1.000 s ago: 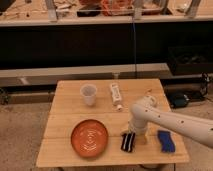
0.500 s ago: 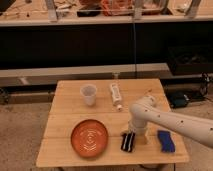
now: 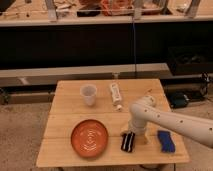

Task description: Place the eraser in the ceramic cup

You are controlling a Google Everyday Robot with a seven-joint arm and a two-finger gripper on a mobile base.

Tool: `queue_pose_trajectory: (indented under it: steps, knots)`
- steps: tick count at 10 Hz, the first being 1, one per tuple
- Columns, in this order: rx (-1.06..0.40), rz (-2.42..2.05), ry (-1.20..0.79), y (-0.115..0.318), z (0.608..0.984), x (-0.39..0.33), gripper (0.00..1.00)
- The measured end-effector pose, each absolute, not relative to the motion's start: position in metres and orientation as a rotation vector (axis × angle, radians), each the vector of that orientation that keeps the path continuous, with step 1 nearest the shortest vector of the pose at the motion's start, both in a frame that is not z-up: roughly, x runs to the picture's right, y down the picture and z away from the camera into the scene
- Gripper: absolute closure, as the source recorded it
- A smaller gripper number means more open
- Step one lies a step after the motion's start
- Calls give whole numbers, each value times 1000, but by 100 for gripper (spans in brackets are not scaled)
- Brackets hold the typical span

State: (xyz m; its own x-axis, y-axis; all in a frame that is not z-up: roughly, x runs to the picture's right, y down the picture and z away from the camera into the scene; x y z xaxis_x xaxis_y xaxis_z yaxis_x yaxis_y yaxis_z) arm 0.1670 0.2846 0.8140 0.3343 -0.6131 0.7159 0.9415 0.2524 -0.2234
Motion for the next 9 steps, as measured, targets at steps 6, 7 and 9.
queue_pose_trajectory:
  steps: [6, 7, 9]
  knots:
    - [-707, -1144, -559, 285, 815, 166, 20]
    - [-709, -1142, -558, 284, 814, 168, 20]
    - [-709, -1141, -557, 284, 813, 168, 20]
